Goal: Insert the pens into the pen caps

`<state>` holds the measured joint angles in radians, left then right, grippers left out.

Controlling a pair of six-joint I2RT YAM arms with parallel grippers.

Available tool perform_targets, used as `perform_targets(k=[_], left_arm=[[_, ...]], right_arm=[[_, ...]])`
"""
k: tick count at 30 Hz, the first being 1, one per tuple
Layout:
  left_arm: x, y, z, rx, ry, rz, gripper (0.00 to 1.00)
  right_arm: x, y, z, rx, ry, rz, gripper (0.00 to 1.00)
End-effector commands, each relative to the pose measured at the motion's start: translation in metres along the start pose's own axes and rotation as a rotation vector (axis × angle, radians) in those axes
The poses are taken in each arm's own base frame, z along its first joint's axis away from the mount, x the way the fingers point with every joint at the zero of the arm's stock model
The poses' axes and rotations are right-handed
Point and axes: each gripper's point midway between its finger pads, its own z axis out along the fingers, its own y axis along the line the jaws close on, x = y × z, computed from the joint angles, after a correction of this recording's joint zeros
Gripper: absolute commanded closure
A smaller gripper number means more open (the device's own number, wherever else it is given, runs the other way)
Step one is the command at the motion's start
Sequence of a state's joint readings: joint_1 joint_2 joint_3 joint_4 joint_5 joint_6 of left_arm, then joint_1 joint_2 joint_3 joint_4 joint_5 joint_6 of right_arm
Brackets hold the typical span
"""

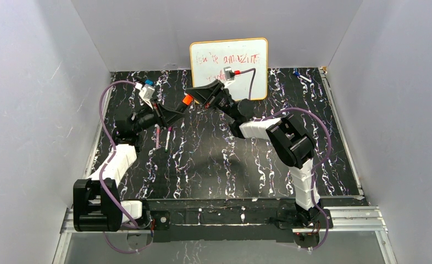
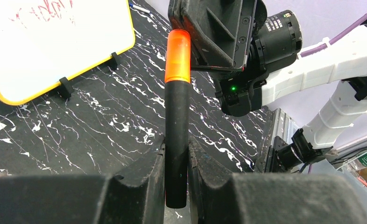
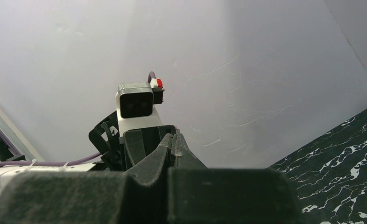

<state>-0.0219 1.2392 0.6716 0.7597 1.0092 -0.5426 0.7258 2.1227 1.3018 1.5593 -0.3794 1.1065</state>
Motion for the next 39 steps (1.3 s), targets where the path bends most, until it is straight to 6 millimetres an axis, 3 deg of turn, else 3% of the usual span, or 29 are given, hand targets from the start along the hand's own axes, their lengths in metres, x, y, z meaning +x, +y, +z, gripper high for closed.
perform_targets(k=[1,20,39], left_arm=[[-0.11,-0.04,0.012,0.031,-0.281,0.349,1.0],[-0.132,-0.055,0.011,0.075,-0.351,0.363,1.0],[-0.144,-0.053,0.016,0.087,-0.391,0.363,1.0]], right_arm=[[0.143,0.092,-0.038,-0.405,0.403,0.052,0.98],[0.165,0.093,-0.04,-0.415,0.439,0.092,0.99],[0.175,0.099,-0.039,-0.437,0.458,0.106,0.99]])
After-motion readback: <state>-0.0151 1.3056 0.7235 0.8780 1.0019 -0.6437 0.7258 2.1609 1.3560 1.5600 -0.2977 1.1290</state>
